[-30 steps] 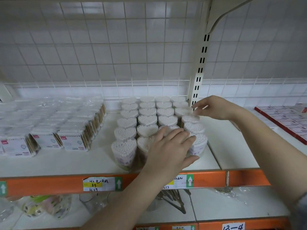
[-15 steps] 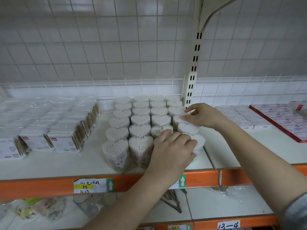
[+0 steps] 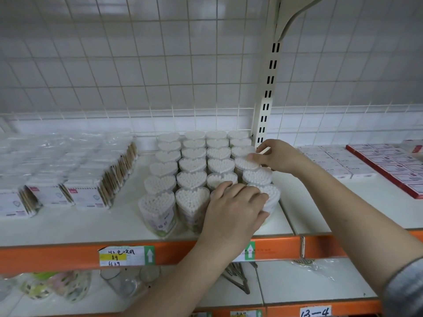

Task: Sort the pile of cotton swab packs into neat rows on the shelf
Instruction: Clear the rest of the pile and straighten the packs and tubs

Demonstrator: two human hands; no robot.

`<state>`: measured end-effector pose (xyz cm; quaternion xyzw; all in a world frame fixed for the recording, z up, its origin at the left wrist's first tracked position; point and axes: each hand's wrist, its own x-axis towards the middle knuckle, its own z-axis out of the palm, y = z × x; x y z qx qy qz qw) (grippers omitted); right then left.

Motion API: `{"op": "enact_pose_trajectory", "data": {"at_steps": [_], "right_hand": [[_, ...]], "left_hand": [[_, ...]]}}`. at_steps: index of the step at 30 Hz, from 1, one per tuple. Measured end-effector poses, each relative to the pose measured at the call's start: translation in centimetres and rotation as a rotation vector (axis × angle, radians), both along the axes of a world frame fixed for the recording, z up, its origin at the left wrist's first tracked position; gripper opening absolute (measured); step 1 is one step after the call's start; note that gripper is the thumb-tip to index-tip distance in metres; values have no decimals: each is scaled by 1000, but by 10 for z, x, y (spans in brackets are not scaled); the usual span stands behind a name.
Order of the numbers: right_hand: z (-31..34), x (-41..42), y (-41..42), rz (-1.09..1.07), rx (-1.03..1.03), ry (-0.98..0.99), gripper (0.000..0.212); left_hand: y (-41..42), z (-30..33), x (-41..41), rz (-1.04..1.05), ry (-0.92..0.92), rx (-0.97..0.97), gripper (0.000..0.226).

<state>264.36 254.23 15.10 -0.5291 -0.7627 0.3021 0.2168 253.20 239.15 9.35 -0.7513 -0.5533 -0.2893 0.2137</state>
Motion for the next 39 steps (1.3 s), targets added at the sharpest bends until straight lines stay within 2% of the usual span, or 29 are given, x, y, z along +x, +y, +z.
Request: {"op": "enact_pose_trajectory", "data": {"at_steps": [4,8,11,13,18,23,29,34,36,39], "right_hand": [[10,20,-8,-19,-11,46,32],[6,29,-22,51,-209,-32,33],[-4,25,-26,41,-255,30,37],[-8,22,-27,26,-234,84,41],[-9,17,-29,21,-199,72,52],[-7,15,-32,16,-207,90,45],[-6,26,-43,-46,-159,161,42],[-4,44,-74,-42,-52,84,36],[-5,42,-90,-48,-23,95,40],[-12,35,-110,-38,6,168,60]], "left_hand": [[0,0,-1,1,2,-1,28],[-2,1,1,-25,-44,-17,27],[-3,2,0,-50,-88,-21,25],[-4,2,-1,-63,-104,-27,25],[-6,4,0,-86,-116,-42,26],[-9,5,1,-102,-177,-79,22],[-16,11,-5,-96,-212,-93,32],[-23,15,-31,-37,-223,-66,39],[-26,14,-40,9,-206,-103,45],[-30,12,-49,29,-165,-223,61]]}}
